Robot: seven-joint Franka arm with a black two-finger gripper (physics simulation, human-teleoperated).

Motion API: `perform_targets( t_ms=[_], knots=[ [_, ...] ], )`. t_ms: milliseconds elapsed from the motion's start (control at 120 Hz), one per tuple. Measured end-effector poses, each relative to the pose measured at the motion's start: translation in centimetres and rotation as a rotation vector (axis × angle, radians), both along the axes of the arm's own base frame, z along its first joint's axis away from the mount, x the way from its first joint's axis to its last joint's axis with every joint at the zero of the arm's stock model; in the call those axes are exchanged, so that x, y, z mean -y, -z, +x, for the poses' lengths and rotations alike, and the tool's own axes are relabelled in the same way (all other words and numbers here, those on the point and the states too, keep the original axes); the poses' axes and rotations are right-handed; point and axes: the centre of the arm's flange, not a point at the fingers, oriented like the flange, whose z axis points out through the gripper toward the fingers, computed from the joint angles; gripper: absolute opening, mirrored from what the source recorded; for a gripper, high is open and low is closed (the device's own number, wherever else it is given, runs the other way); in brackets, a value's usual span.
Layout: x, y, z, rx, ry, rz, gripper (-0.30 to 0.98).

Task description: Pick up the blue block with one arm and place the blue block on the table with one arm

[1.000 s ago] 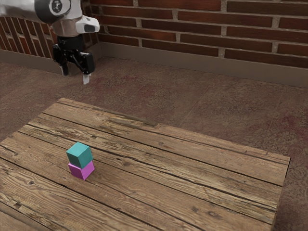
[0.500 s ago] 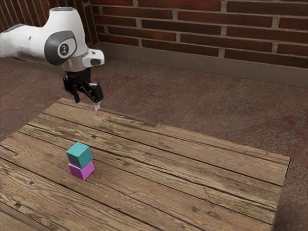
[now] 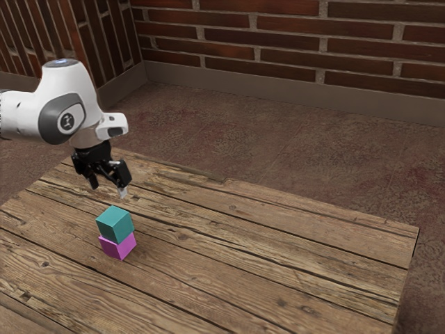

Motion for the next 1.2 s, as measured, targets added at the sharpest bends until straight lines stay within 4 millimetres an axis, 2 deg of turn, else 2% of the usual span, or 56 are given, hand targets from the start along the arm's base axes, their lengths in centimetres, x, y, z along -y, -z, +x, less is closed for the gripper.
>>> perform_targets(
  t_ms=[175, 383, 533, 842, 1100, 1150, 1200],
  knots=[
    [0.3, 2.6, -0.9, -0.014, 0.0, -0.003, 0.69],
    [0.2, 4.4, -0.6, -0.015, -0.009, -0.003, 0.69],
    [-0.7, 6.2, -0.6, -0.036, -0.035, -0.008, 0.69],
    [-0.9, 9.0, -0.3, -0.069, -0.058, -0.019, 0.69],
    [-1.0, 10.6, 0.1, -0.074, -0.059, -0.012, 0.69],
    [-1.2, 10.7, 0.1, -0.073, -0.063, -0.011, 0.66],
    [-1.5, 10.7, 0.1, -0.07, -0.069, -0.01, 0.54]
  ],
)
